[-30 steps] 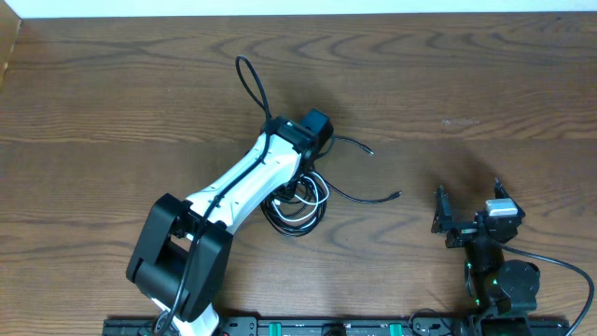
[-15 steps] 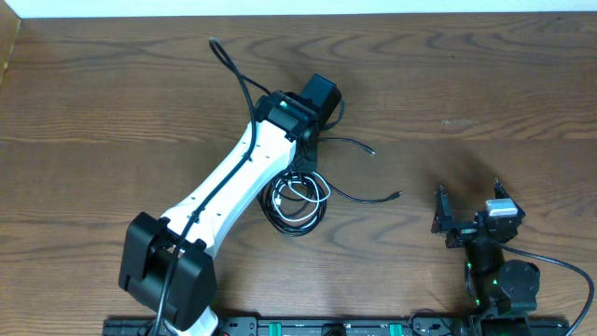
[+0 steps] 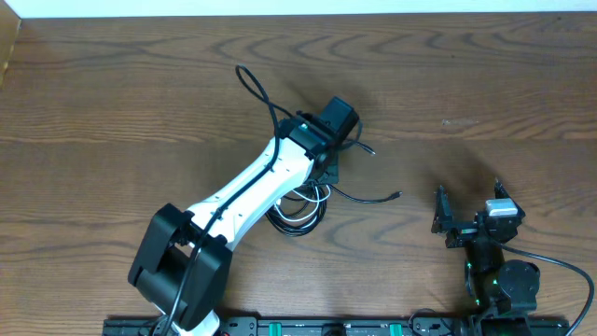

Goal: Untangle cables
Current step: 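Lift the grasped black cables upward with the left gripper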

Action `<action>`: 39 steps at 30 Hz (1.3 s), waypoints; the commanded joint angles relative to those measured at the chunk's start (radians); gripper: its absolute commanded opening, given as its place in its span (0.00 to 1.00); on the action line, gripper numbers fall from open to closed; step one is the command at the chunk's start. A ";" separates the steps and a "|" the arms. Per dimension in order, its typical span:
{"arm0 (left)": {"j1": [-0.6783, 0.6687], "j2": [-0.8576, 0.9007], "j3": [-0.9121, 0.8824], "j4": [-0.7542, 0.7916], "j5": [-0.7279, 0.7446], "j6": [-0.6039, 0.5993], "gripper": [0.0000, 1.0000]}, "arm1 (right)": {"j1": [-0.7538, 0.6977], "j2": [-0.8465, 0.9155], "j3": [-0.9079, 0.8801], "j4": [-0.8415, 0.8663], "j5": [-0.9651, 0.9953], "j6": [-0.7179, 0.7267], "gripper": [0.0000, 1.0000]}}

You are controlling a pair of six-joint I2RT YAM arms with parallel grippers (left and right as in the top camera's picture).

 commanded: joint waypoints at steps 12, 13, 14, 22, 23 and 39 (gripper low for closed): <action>0.016 0.064 -0.060 0.132 -0.145 -0.056 0.27 | 0.005 -0.002 -0.001 -0.004 0.005 -0.011 0.99; 0.017 0.074 -0.060 0.134 -0.161 -0.056 0.27 | 0.005 -0.002 -0.001 -0.004 0.005 -0.011 0.99; 0.017 0.082 -0.060 0.140 -0.165 -0.055 0.27 | 0.005 -0.002 -0.001 -0.004 0.005 -0.011 0.99; 0.039 0.142 -0.060 0.215 -0.172 -0.055 0.27 | 0.005 -0.002 -0.001 -0.005 0.005 -0.011 0.99; 0.045 0.142 -0.060 0.217 -0.172 -0.055 0.27 | 0.005 -0.002 -0.001 -0.004 0.005 -0.011 0.99; 0.059 0.144 -0.146 0.224 -0.117 -0.056 0.22 | 0.005 -0.002 -0.001 -0.004 0.005 -0.011 0.99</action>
